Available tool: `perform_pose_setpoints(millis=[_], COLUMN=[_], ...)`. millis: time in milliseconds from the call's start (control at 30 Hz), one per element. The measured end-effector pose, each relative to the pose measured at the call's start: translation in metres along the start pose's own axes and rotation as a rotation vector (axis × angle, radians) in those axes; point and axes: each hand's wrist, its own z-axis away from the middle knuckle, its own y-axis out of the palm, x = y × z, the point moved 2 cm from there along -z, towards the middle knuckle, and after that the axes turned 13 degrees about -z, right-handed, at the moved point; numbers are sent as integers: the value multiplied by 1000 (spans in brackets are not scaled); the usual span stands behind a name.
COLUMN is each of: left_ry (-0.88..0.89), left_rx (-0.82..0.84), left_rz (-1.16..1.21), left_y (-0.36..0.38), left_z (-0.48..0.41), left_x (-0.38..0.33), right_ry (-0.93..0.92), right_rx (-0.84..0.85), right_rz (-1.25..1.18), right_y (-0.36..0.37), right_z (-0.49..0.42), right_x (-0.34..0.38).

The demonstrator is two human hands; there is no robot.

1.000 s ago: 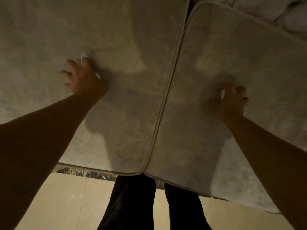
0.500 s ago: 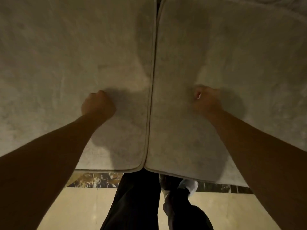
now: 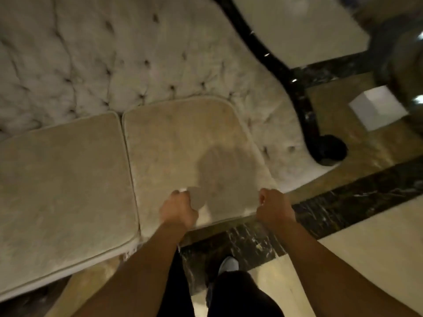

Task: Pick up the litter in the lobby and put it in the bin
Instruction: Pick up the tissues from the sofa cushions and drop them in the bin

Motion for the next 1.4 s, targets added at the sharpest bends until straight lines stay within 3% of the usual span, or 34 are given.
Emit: perform_pose_setpoints(millis=[167, 300, 467, 633, 900, 1067, 1400], left_ry=[350, 609, 696, 755, 952, 982, 943], left_rx=[-110, -292, -372, -382, -331, -255, -114], left_rz=[-166, -89, -149, -127, -132, -200, -112], left_y=[-50, -113, -170, -180, -161, -146, -175], left_z=[51, 80, 115, 127, 106, 65, -78], left_x=[-150, -248, -339, -402, -488, -556, -771], right_ry=[89, 123, 136, 80, 144, 219, 330], right_rx=[-241, -398, -538, -649, -653, -577, -477], right_rz=[-116, -213, -276, -335, -391, -420, -412], right_y=[-113, -188, -258, -301, -352, -377, -530], right_z=[67, 100, 121, 129, 116, 83, -105], right_x=[-73, -118, -143, -166, -215, -253, -337])
